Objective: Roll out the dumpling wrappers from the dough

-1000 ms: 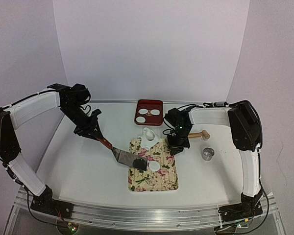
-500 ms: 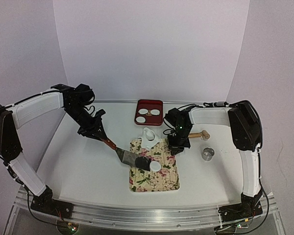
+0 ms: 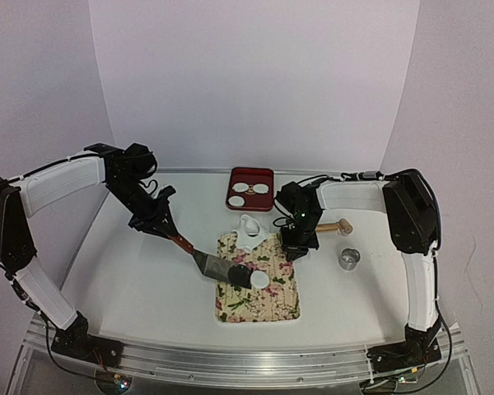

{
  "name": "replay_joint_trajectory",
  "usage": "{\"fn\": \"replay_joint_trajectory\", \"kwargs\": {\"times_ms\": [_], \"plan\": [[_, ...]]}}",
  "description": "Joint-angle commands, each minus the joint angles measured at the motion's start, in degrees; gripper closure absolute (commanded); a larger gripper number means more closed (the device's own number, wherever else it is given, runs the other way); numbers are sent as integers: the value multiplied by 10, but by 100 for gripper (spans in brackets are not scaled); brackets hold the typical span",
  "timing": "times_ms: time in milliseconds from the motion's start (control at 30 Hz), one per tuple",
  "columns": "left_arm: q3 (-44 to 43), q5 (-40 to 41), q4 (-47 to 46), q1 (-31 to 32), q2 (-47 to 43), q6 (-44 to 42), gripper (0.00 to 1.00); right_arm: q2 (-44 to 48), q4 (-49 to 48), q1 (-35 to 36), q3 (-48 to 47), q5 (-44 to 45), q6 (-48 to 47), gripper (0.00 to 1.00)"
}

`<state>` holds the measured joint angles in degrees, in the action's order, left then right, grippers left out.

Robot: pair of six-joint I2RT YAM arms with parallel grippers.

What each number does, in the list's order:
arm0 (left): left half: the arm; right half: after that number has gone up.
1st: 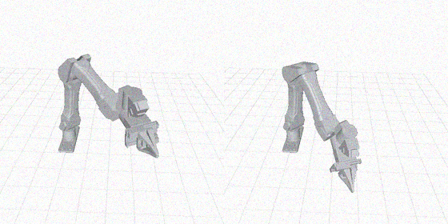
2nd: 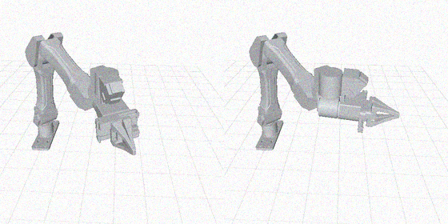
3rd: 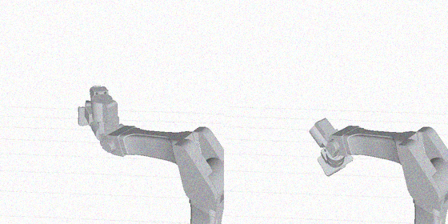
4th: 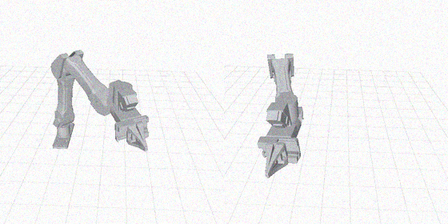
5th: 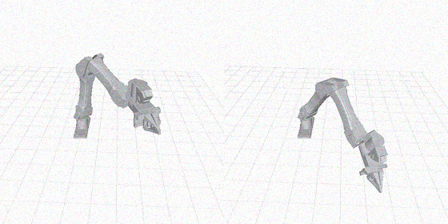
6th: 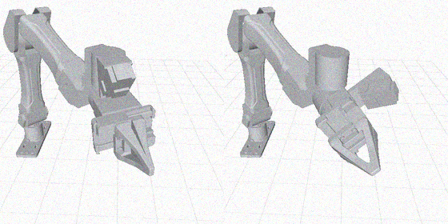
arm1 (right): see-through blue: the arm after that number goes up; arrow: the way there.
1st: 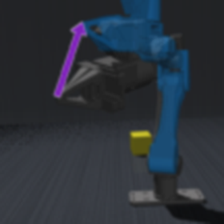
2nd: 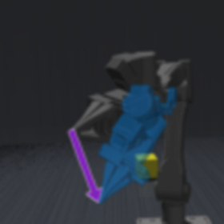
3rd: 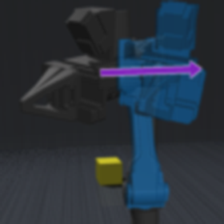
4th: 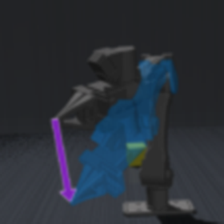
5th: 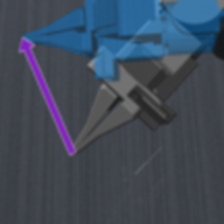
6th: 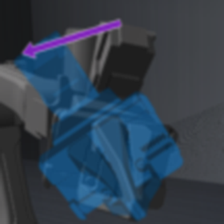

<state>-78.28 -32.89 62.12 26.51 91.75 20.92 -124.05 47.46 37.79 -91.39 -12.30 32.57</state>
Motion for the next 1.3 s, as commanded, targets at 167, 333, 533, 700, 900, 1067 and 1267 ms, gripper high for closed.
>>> {"fn": "replay_joint_trajectory", "kwargs": {"times_ms": [167, 333, 533, 700, 900, 1067, 1267], "plan": [[-9, 62, 28, -1, -1, -20, 100, -2, 12, 11, 13, 44, 20, 100], [-8, 80, 51, -28, -21, -35, 100, 0, 12, 11, 17, 45, 23, 100], [23, 39, 5, -11, -17, -2, 100, 0, 12, 12, 14, 43, 24, 100], [29, 18, -37, 35, 5, 24, 100, 0, 12, 17, 12, 46, 26, 100], [12, 60, -4, 26, -3, 5, 100, 8, 13, 17, 20, 53, 31, 100], [17, 70, 18, -5, -22, -15, 100, 10, 12, 17, 22, 54, 33, 100], [50, 45, -29, -9, -31, 12, 100, 10, 12, 17, 22, 53, 32, 100]]}}
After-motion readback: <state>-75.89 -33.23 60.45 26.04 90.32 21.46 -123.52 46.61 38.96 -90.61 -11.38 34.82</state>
